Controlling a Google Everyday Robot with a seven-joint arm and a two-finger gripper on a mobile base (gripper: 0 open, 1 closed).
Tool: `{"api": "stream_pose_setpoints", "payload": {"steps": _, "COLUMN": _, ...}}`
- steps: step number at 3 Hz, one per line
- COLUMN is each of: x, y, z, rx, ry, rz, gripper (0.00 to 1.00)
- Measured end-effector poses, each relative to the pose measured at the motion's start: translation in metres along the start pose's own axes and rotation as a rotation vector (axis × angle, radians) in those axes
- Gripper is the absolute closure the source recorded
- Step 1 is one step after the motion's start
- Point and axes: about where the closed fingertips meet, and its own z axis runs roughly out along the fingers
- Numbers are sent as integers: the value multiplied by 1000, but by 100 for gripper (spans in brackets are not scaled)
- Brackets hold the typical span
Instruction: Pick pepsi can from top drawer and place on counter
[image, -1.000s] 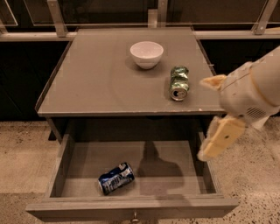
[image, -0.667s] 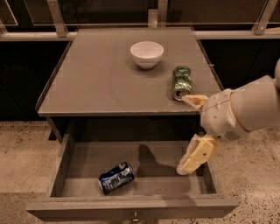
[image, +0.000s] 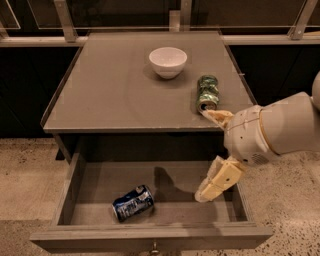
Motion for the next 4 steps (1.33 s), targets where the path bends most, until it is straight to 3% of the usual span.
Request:
{"api": "stream_pose_setpoints", "payload": {"steps": 3, "x": 52, "y": 64, "z": 103, "rx": -52, "ry": -206, "rz": 159, "gripper": 0}}
{"api": "stream_pose_setpoints", "payload": {"steps": 4, "x": 52, "y": 65, "z": 105, "rx": -54, "ry": -208, "rz": 159, "gripper": 0}}
